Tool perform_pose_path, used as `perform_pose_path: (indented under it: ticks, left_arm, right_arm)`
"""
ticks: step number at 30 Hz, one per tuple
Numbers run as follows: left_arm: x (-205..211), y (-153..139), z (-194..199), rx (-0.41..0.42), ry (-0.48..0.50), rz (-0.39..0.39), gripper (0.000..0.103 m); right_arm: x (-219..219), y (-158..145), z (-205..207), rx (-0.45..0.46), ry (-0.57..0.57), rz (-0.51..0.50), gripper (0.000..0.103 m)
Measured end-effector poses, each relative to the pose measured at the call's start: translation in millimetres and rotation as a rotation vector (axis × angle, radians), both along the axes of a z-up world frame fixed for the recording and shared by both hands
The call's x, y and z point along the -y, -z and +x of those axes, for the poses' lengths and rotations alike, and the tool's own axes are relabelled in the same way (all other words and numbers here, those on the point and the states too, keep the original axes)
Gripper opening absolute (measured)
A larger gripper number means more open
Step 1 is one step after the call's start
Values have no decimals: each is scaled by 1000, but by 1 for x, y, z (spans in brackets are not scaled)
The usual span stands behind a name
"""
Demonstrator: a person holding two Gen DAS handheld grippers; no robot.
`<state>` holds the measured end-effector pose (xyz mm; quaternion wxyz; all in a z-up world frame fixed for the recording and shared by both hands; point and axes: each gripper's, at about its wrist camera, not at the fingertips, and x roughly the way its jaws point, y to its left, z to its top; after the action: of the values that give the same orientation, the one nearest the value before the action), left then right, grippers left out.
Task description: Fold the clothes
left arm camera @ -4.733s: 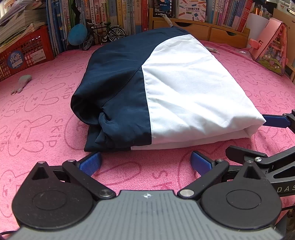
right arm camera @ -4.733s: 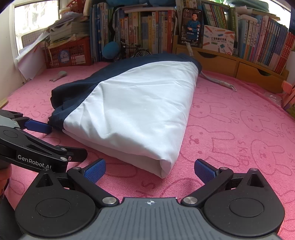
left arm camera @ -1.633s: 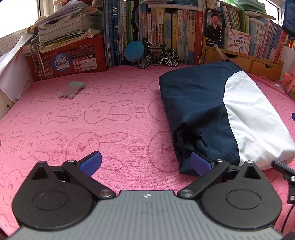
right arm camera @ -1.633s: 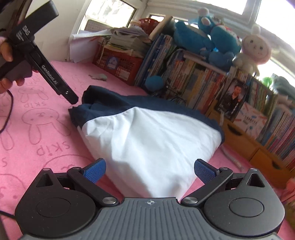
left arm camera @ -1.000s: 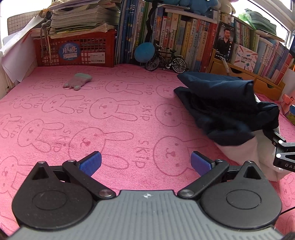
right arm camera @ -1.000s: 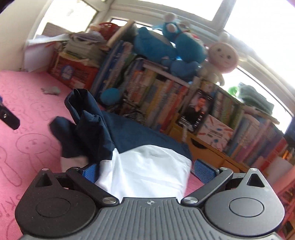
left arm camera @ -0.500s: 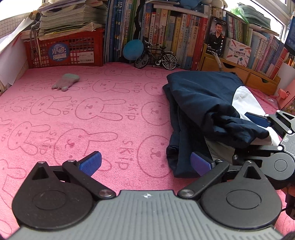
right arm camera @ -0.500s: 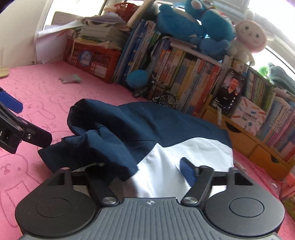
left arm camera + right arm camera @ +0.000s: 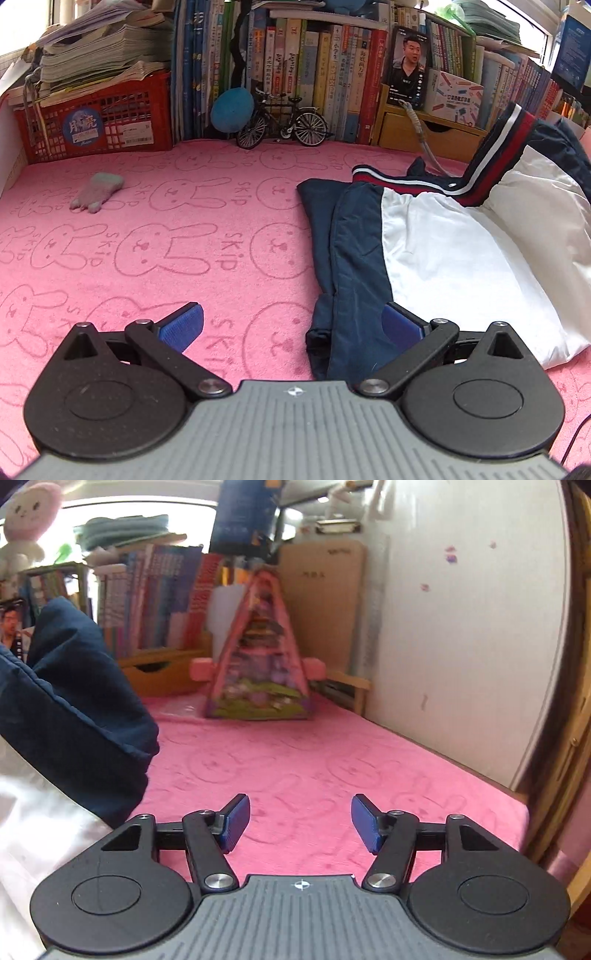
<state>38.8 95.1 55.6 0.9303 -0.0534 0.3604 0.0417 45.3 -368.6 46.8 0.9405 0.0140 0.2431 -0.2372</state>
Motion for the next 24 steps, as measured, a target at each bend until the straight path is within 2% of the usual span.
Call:
perform_pose_path:
  ticks: [1, 2, 4, 5, 6, 7, 10, 13, 17, 19, 20, 21, 22, 24]
  left_arm:
    - [2, -1, 6, 6, 14, 9, 103]
    - [5, -2, 13, 12, 24, 18, 103]
    - [9, -2, 28, 19, 43, 27, 103]
    - [10, -1, 36, 19, 50, 21, 103]
    - [11, 1, 45, 19, 57, 12, 103]
    - [13, 3, 54, 17, 60, 10, 103]
    - [19, 12, 81, -6, 52, 21, 103]
    - [23, 17, 100, -9, 63, -9, 103]
    - [31, 29, 130, -42, 72, -46, 103]
    - [33, 37, 137, -34, 55, -55, 103]
    - [34, 39, 138, -31, 56, -55, 100]
    - [35, 40, 137, -24, 64, -49, 92]
    - [36, 38, 135, -13, 72, -40, 86]
    - [37, 33, 129, 13, 93, -19, 55]
  right_arm:
    - [9, 2, -8, 2, -5, 8, 64]
    - [7, -2, -13, 28, -56, 9, 66]
    - [4, -9, -23, 80, -159, 10, 85]
    - [2, -13, -27, 106, -211, 11, 91]
    - [-3, -19, -20, 117, -294, 38, 100]
    - [-9, -25, -12, 126, -376, 65, 103]
    - [-29, -25, 27, 78, -524, 92, 103]
    - [-52, -17, 92, -23, -580, 45, 103]
    - [-77, 13, 159, -181, -625, -26, 103]
    - [-77, 30, 186, -280, -623, 48, 102]
    - [-73, 33, 188, -282, -630, 110, 99]
    - [-69, 36, 190, -284, -636, 172, 84]
    - [-65, 38, 192, -284, -642, 234, 59]
    - [-61, 29, 178, -224, -667, 267, 36]
